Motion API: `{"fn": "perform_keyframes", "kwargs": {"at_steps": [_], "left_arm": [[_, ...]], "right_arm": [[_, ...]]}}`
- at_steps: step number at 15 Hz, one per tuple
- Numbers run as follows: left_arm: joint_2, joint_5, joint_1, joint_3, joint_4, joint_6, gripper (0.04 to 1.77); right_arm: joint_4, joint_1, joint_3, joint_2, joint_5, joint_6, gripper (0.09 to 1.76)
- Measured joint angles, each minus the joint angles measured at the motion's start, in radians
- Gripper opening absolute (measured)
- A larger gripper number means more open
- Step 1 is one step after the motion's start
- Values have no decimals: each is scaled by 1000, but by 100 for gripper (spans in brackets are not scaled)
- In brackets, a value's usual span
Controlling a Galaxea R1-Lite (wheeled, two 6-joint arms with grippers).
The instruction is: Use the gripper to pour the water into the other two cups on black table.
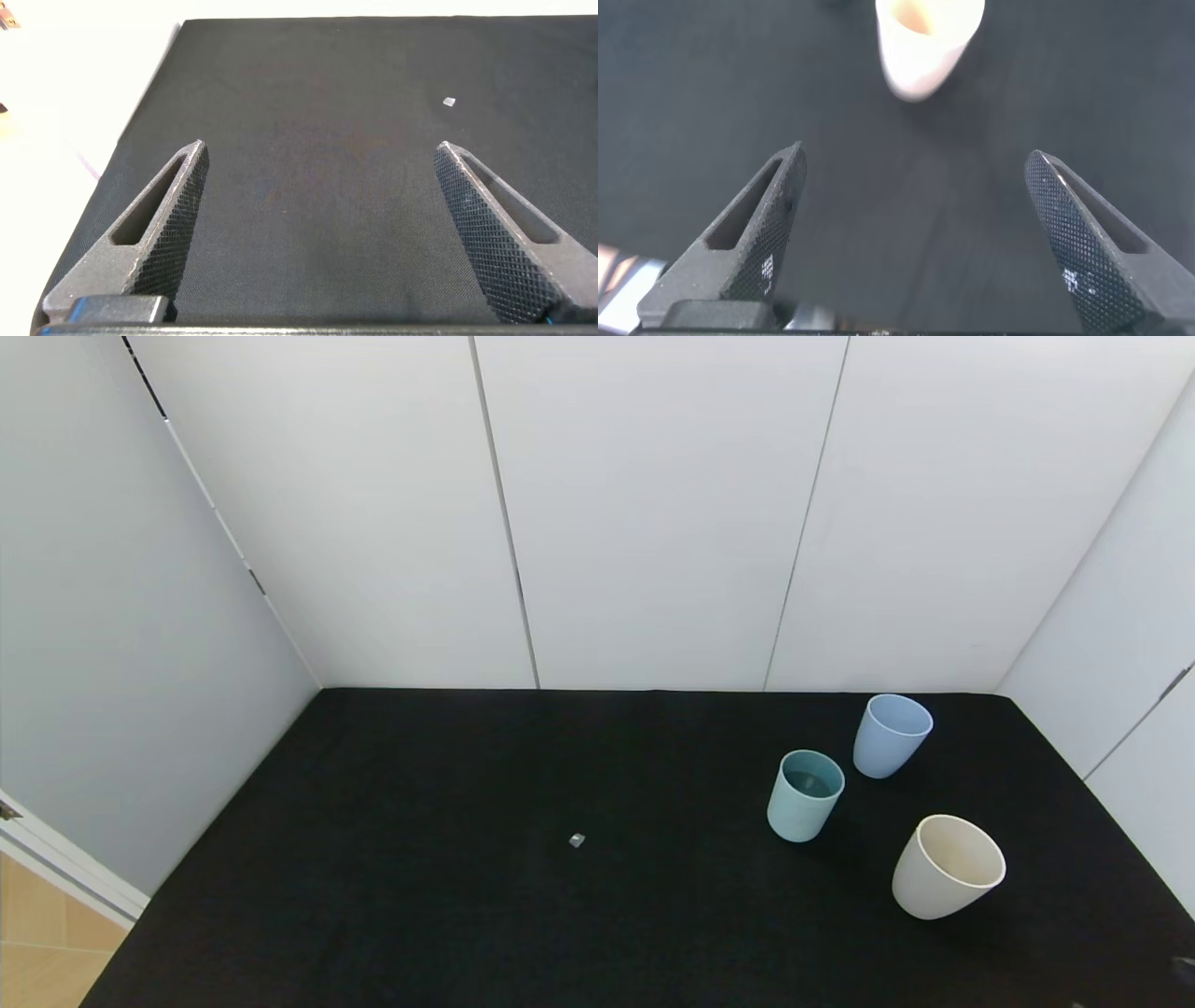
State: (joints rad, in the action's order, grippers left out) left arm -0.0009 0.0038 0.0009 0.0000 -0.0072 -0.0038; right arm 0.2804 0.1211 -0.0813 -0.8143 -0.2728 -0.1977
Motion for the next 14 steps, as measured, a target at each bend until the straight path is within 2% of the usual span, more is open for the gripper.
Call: {"fn": "perform_keyframes", "kwargs": {"at_steps": [3, 6, 10, 12, 14], "left_arm": [[0, 0, 0, 0, 0, 0, 172], [0, 0, 0, 0, 0, 0, 172], [0, 0, -1, 0, 0, 0, 172], [0, 0, 0, 0, 0, 0, 172], [0, 0, 0, 0, 0, 0, 172]], "right_arm": [[-264, -5, -44, 231, 0, 32, 170], [-423, -26, -67, 424, 5, 45, 170], [-453, -66, -69, 534, 6, 77, 170], [-517, -113, -81, 588, 28, 78, 170], [-536, -123, -91, 642, 39, 83, 170]]}}
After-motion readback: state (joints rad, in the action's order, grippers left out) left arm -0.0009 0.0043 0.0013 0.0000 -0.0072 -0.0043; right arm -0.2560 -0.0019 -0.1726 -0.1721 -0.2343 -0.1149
